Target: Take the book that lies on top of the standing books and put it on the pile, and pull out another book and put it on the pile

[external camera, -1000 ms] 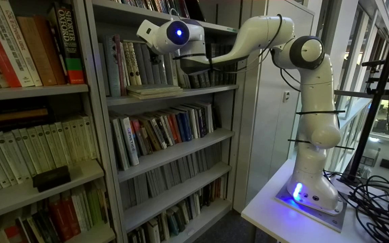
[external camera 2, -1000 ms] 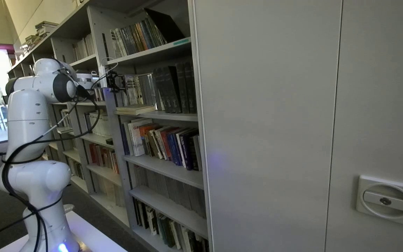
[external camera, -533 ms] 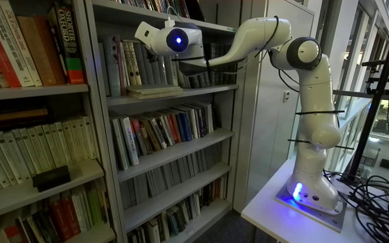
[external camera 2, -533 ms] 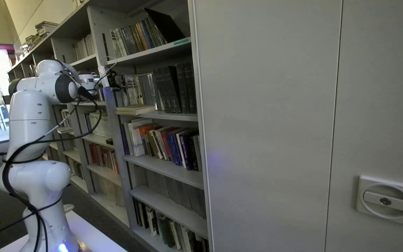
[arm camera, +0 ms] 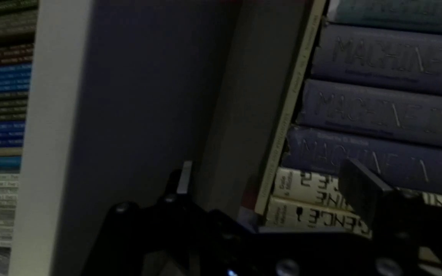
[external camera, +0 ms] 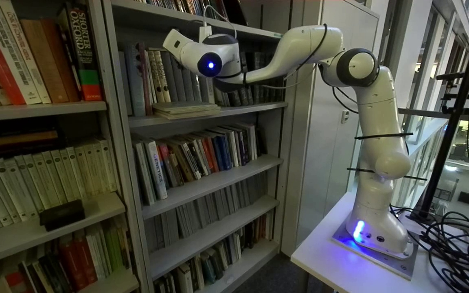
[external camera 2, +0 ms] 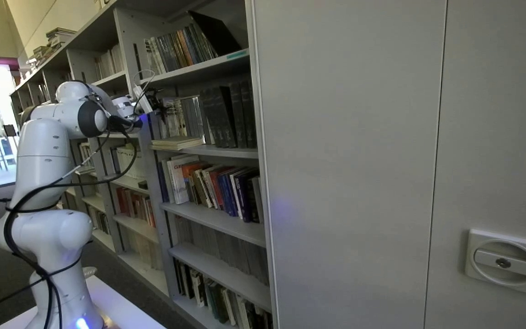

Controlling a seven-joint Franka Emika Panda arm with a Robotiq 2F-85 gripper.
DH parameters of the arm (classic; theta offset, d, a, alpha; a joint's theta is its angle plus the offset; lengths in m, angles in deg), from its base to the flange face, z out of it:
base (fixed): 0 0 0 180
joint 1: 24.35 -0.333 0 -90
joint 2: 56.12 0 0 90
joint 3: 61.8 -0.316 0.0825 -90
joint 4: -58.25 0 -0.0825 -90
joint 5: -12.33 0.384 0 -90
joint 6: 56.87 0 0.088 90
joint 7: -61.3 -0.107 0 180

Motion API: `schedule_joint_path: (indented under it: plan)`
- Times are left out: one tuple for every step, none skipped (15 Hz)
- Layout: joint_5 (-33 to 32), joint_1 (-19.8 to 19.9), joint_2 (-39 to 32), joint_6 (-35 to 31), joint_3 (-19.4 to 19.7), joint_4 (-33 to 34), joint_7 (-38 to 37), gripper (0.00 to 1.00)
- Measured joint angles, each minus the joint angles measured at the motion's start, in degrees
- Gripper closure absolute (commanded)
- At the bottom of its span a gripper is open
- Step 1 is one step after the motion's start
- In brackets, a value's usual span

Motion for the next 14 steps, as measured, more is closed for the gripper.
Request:
schedule_joint_path:
  plan:
    - [-1.66, 0.2, -0.56, 0.12, 0.8, 0.78, -1.59, 0.0]
    - [-2.48, 0.5, -1.04, 0.28, 1.41, 1.51, -2.81, 0.0]
    - [-2.21, 0.93, -1.34, 0.36, 1.75, 1.91, -3.57, 0.0]
    - [0.43, 1.51, -1.44, 0.13, 1.77, 1.92, -3.51, 0.0]
    - [3.19, 1.9, -1.49, 0.1, 1.77, 1.73, -3.43, 0.0]
    - [5.4, 2.16, -1.5, 0.11, 1.77, 1.33, -3.44, 0.0]
    - [7.25, 2.24, -1.5, 0.18, 1.77, 0.8, -3.51, 0.0]
    - [8.43, 2.23, -1.51, 0.21, 1.77, 0.22, -3.58, 0.0]
    - [9.12, 2.2, -1.51, 0.27, 1.77, -0.31, -3.73, 0.0]
    - [9.26, 2.14, -1.51, 0.36, 1.77, -0.7, -3.9, 0.0]
    - [9.1, 2.07, -1.51, 0.56, 1.77, -0.94, -4.11, 0.0]
    - [8.68, 2.0, -1.51, 0.92, 1.77, -1.01, -4.2, 0.0]
    - [8.11, 1.91, -1.5, 1.42, 1.77, -1.01, -4.4, 0.0]
    - [7.24, 1.81, -1.49, 2.13, 1.76, -0.99, -4.74, 0.0]
